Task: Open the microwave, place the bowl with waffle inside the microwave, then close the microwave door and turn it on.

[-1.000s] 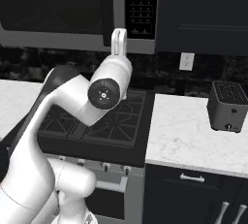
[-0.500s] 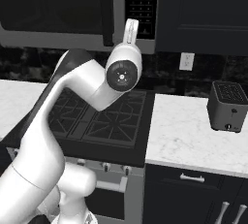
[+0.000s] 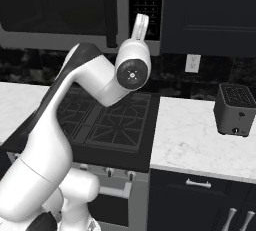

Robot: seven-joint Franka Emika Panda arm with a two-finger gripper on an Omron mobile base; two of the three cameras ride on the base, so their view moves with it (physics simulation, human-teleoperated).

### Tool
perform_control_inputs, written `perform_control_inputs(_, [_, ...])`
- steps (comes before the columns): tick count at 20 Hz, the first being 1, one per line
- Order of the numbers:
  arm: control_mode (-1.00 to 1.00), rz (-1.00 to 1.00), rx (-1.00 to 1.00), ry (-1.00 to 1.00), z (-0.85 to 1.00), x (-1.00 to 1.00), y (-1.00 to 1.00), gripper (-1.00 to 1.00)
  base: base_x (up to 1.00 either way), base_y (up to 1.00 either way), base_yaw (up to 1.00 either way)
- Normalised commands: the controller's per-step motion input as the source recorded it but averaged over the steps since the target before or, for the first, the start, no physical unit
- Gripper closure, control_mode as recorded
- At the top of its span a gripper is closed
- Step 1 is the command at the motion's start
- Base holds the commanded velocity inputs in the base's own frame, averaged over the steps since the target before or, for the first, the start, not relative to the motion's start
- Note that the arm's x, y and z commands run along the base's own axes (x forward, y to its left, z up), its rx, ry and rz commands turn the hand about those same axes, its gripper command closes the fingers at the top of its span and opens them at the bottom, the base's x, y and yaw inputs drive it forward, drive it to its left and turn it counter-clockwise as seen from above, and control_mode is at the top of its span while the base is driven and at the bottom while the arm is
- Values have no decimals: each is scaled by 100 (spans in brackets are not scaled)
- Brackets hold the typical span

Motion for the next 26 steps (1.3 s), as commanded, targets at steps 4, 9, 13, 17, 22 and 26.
perform_control_inputs(4, [-100, 0, 0, -4, -2, 29, 0, 100, 0, 0, 0])
perform_control_inputs(9, [-100, 0, 0, 0, -15, 36, -8, 100, 0, 0, 0])
perform_control_inputs(13, [-100, 0, 0, 0, -8, 31, -9, 100, 0, 0, 0])
perform_control_inputs(17, [-100, 0, 0, 0, -1, 29, -12, 100, 0, 0, 0])
perform_control_inputs(22, [-100, 0, 0, 0, 0, 32, -8, 100, 0, 0, 0])
perform_control_inputs(26, [-100, 0, 0, 0, 0, 38, -3, 100, 0, 0, 0])
